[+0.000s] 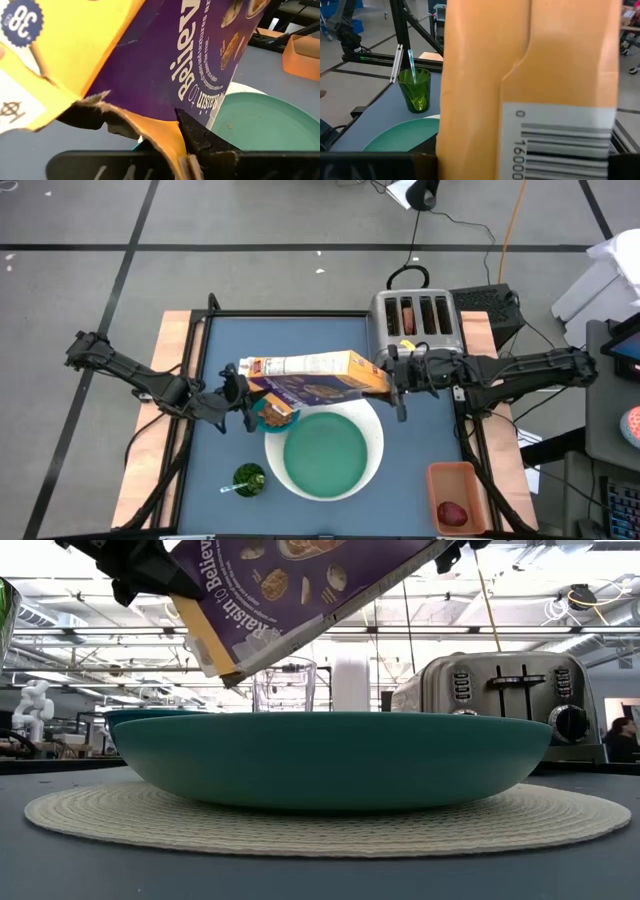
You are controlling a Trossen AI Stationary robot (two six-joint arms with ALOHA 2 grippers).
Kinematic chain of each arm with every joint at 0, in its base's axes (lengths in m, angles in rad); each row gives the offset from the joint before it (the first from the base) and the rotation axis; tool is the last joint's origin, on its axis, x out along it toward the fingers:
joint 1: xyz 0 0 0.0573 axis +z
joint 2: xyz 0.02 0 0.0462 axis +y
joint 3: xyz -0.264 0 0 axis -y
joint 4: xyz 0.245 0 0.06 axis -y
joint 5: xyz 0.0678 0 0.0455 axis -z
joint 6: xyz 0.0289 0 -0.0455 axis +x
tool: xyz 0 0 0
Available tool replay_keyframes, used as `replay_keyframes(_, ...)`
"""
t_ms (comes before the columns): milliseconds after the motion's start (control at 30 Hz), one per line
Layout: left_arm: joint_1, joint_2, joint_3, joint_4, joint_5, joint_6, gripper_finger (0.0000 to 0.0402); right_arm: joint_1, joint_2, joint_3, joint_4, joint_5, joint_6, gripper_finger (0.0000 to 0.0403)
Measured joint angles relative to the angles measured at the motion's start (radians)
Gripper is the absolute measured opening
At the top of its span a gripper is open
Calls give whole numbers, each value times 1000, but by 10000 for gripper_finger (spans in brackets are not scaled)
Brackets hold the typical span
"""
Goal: Arrange a breakfast setting
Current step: Pour the cereal into the blue bowl
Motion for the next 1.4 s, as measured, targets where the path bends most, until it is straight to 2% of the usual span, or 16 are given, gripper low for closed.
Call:
replay_keyframes(567, 3, -35, 0, 23, -8, 63, 1, 0, 2, 0, -78, 5, 45, 171)
replay_keyframes(833, 4, -21, 4, -57, 10, -40, 1, 0, 0, -7, -25, 1, 1, 171)
replay_keyframes(1067, 5, -30, 0, 40, 3, 77, 1, 0, 11, -3, -49, -1, 38, 171)
replay_keyframes(1267, 5, -3, 3, -77, 33, -93, 1, 0, 8, -5, -34, -1, 35, 171)
replay_keyframes(1400, 2, -5, 5, -77, 49, -97, 1, 0, 6, -6, -18, -4, 15, 171)
